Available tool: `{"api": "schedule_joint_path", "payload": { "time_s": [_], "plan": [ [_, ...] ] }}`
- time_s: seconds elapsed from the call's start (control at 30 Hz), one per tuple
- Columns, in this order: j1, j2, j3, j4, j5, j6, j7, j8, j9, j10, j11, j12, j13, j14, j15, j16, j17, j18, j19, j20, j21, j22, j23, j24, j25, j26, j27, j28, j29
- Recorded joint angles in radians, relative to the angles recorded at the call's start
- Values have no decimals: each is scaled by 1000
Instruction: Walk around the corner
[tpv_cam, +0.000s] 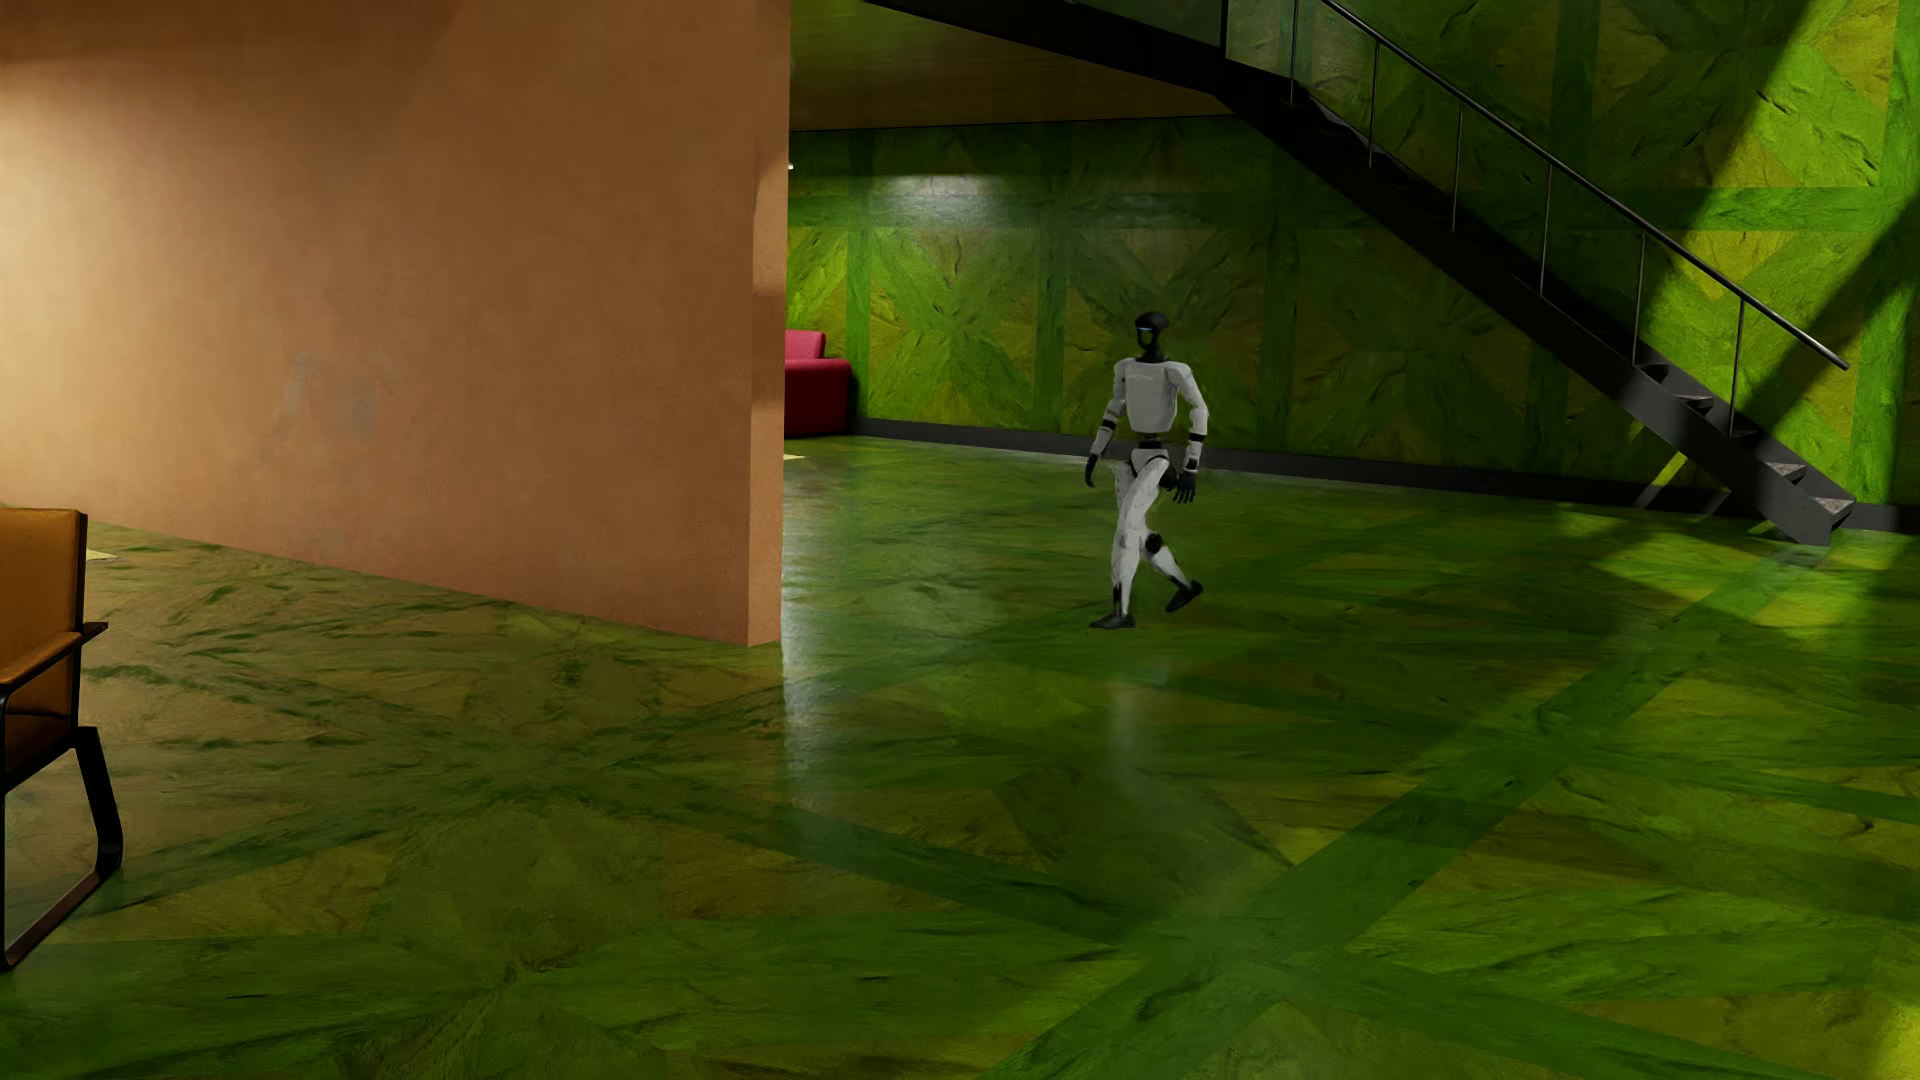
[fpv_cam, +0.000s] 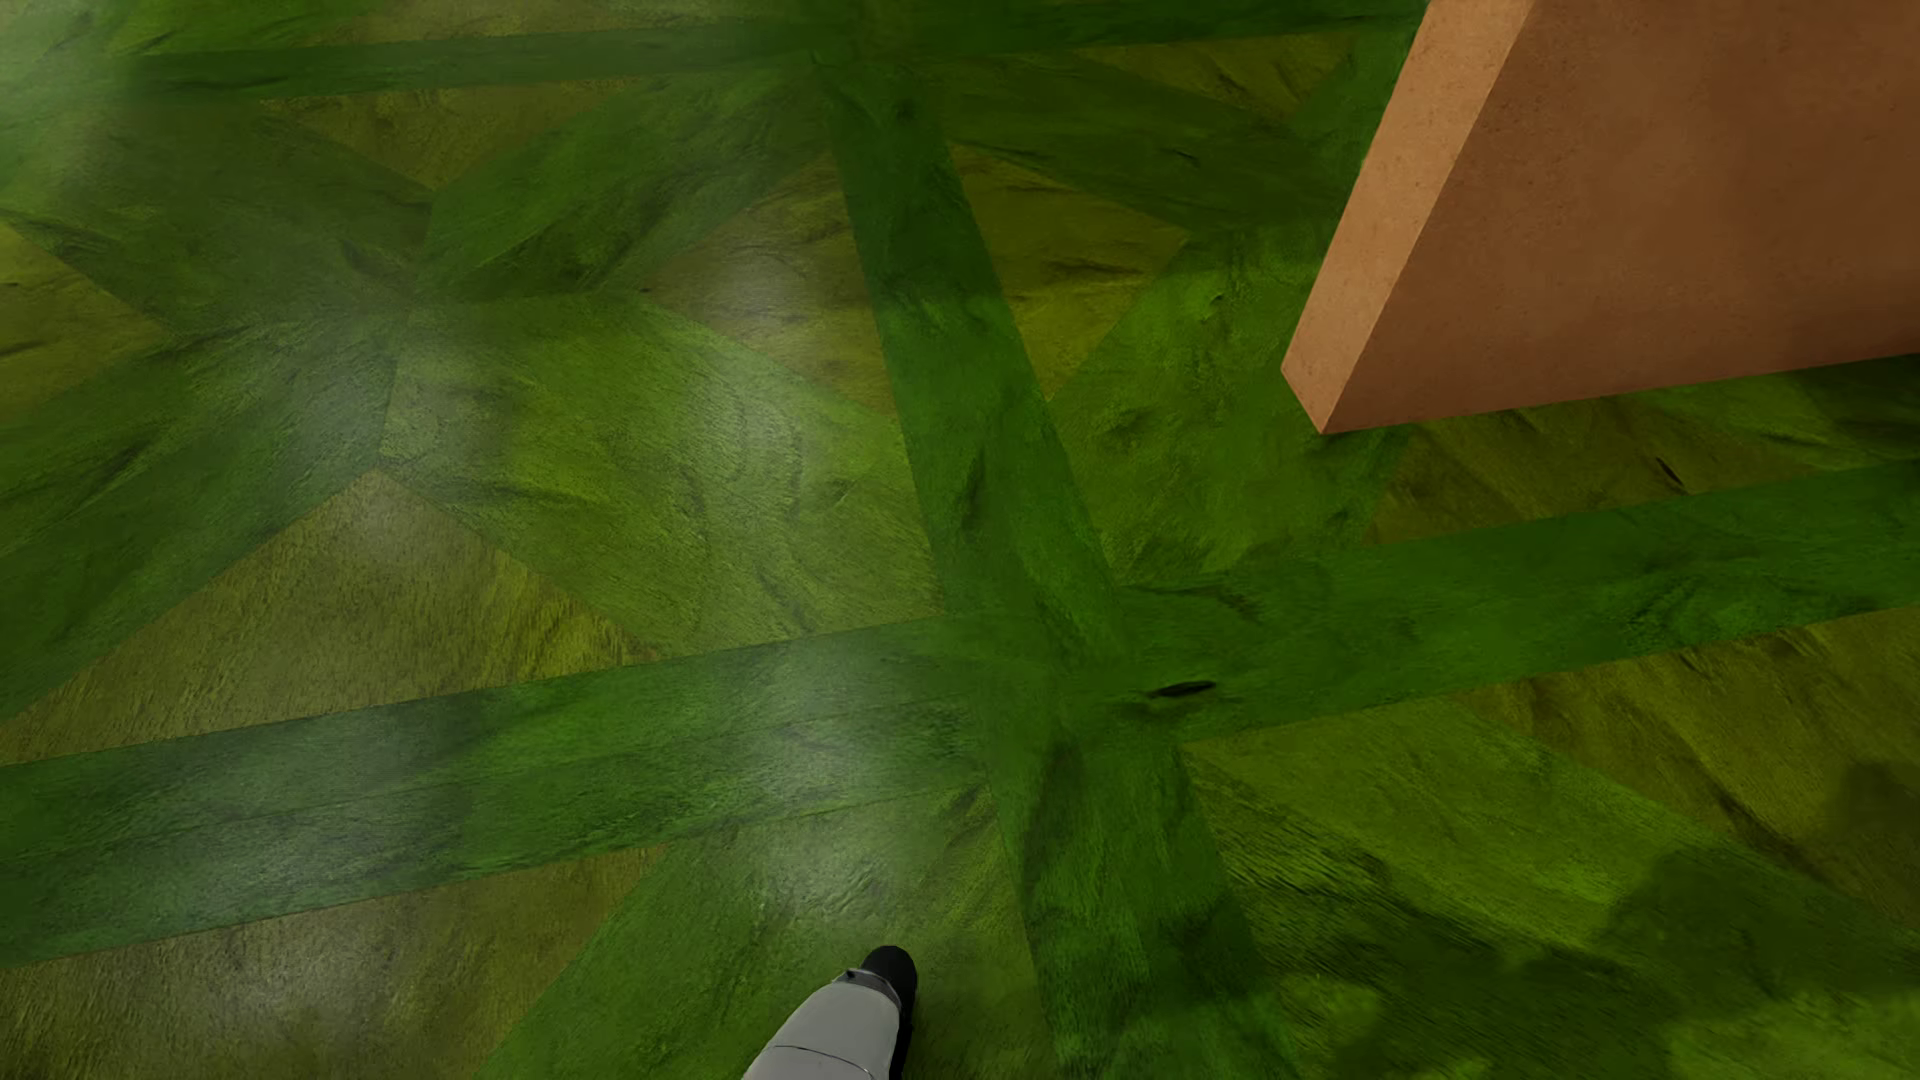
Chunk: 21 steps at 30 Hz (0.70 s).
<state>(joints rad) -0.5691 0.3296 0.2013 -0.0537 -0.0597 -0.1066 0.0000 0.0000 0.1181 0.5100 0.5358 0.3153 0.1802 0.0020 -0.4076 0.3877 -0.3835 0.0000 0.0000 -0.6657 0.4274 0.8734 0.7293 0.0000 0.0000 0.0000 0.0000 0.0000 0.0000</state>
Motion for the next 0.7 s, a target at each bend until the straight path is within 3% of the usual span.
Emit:
{"api": "schedule_joint_path", "payload": {
  "time_s": [0.03,0.07,0.1,0.13,0.17,0.23,0.33,0.43,0.47,0.5,0.53,0.57,0.6,0.63,0.67,0.7],
  "plan": [
    [-42,-15,22,0,-21,-10,0,0,-11,87,62,-5,10,198,84,-7,7,0,0,2,-25,8,14,0,0,0,0,0,0],
    [-44,-37,1,-41,-62,-45,0,0,-23,166,170,-2,21,288,239,-10,29,0,0,0,-30,34,52,0,0,0,0,0,0],
    [-6,-92,-41,-78,-67,-46,0,0,-32,212,340,-13,44,283,400,-13,32,0,0,-25,-20,54,92,0,0,0,0,0,0],
    [43,-205,-76,-123,-85,-47,0,0,-42,228,547,-25,57,255,473,-18,27,0,0,-28,13,60,111,0,0,0,0,0,0],
    [117,-318,-114,-160,-113,-57,0,0,-46,212,732,-34,88,188,388,-34,32,0,0,38,-3,73,102,0,0,0,0,0,0],
    [350,-496,-217,-156,-75,-13,0,0,-26,110,822,-76,106,34,164,-24,31,0,0,42,29,52,132,0,0,0,0,0,0],
    [653,-685,-392,-100,-60,50,0,0,-14,-44,491,-117,147,-198,145,22,16,0,0,54,15,-102,145,0,0,0,0,0,0],
    [839,-797,-462,-73,-91,51,0,0,-43,-99,15,-187,171,-390,243,54,21,0,0,121,4,-193,155,0,0,0,0,0,0],
    [884,-818,-480,-65,-114,47,0,0,-57,-96,-364,-212,174,-401,516,56,20,0,0,120,10,-194,169,0,0,0,0,0,0],
    [930,-840,-509,-30,-125,55,0,0,-52,-80,-37,-218,182,-371,302,52,20,0,0,146,5,-198,179,0,0,0,0,0,0],
    [972,-865,-528,9,-117,61,0,0,-50,-43,74,-206,184,-309,193,45,26,0,0,184,13,-214,197,0,0,0,0,0,0],
    [968,-894,-537,43,-106,72,0,0,-75,39,184,-176,193,-182,253,31,33,0,0,182,19,-194,228,0,0,0,0,0,0],
    [937,-900,-525,77,-57,101,0,0,-83,181,292,-159,193,27,268,-5,34,0,0,184,31,-128,273,0,0,0,0,0,0],
    [867,-847,-503,83,-23,103,0,0,-72,385,348,-137,182,197,219,-16,39,0,0,194,23,-78,298,0,0,0,0,0,0],
    [742,-776,-487,102,53,118,0,0,-52,647,340,-116,182,248,163,-17,45,0,0,180,-5,-63,267,0,0,0,0,0,0],
    [646,-667,-436,84,83,112,0,0,-34,809,294,-124,181,158,136,-24,45,0,0,114,-4,-16,248,0,0,0,0,0,0]
  ]
}}
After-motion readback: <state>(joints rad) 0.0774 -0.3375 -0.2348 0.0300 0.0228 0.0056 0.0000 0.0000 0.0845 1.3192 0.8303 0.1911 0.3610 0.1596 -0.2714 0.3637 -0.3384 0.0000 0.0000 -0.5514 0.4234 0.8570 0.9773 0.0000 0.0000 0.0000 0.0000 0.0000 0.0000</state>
